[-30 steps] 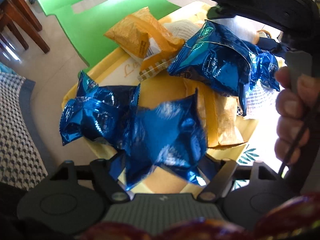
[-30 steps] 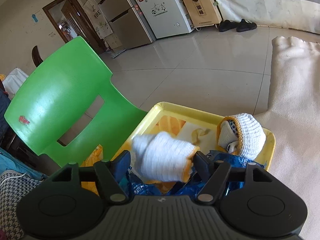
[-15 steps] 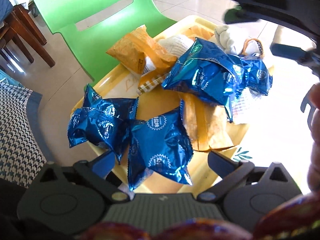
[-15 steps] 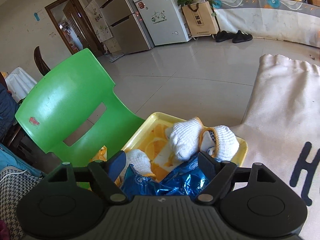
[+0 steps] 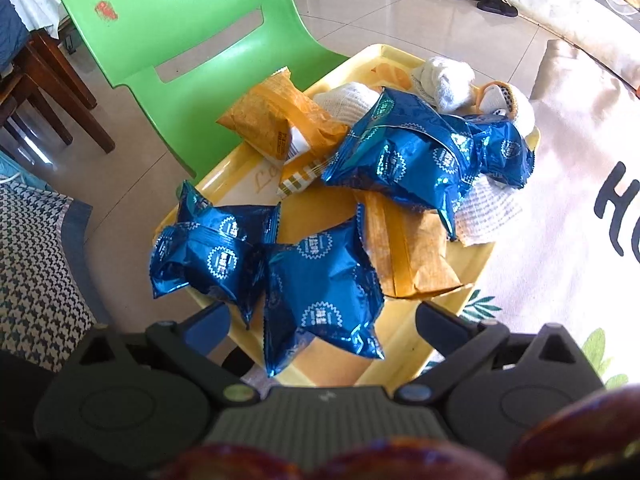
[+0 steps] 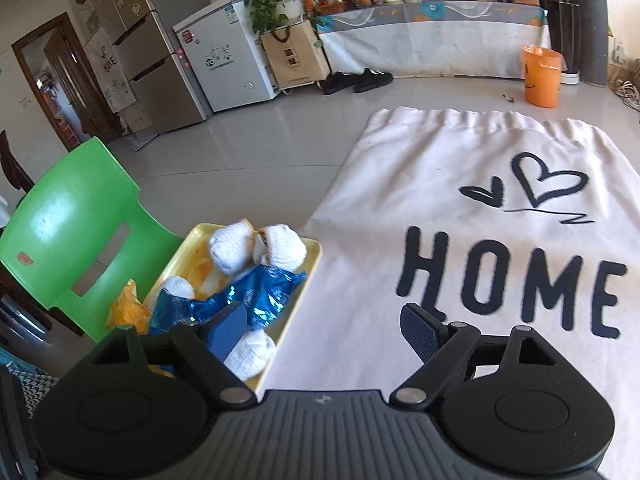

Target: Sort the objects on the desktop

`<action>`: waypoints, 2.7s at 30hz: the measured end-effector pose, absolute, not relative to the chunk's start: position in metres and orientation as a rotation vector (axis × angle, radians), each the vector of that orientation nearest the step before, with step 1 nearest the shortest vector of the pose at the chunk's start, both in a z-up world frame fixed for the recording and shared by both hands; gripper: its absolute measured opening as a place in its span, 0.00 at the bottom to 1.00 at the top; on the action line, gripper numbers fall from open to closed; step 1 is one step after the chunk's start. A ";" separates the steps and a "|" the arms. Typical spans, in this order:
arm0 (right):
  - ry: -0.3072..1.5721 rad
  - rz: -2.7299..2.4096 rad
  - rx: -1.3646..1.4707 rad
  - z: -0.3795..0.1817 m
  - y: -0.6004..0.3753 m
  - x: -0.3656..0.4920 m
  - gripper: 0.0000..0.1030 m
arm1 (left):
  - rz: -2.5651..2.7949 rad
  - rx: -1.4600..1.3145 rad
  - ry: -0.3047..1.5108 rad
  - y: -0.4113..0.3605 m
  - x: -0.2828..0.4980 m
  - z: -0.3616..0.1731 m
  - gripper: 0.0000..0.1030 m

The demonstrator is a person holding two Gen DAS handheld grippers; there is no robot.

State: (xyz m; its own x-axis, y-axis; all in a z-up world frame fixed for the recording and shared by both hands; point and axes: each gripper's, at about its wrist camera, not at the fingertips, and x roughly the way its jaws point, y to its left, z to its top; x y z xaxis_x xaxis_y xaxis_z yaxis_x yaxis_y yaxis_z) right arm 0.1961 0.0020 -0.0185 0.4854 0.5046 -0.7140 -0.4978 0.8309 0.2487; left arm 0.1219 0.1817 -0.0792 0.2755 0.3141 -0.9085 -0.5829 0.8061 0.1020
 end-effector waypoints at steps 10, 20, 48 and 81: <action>0.951 0.432 -0.128 -0.029 -0.055 0.166 0.82 | 0.571 -0.229 1.114 0.170 0.102 -0.071 0.99; 1.002 0.455 -0.200 -0.039 -0.071 0.136 0.83 | 0.435 -0.206 1.116 0.148 0.070 -0.067 0.99; 1.052 0.278 -0.136 -0.107 -0.113 0.167 0.83 | 0.198 0.011 1.141 0.080 0.070 -0.094 1.00; 0.871 0.702 -0.458 -0.122 -0.057 0.181 0.85 | 0.234 -0.019 1.153 0.096 0.083 -0.096 1.00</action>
State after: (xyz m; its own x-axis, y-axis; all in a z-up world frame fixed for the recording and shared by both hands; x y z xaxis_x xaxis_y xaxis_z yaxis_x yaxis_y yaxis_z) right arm 0.1811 -0.0566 -0.1224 0.4473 0.3666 -0.8158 -0.7191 0.6897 -0.0844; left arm 0.0831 0.0964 -0.0956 0.3842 0.1736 -0.9068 -0.1934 0.9755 0.1048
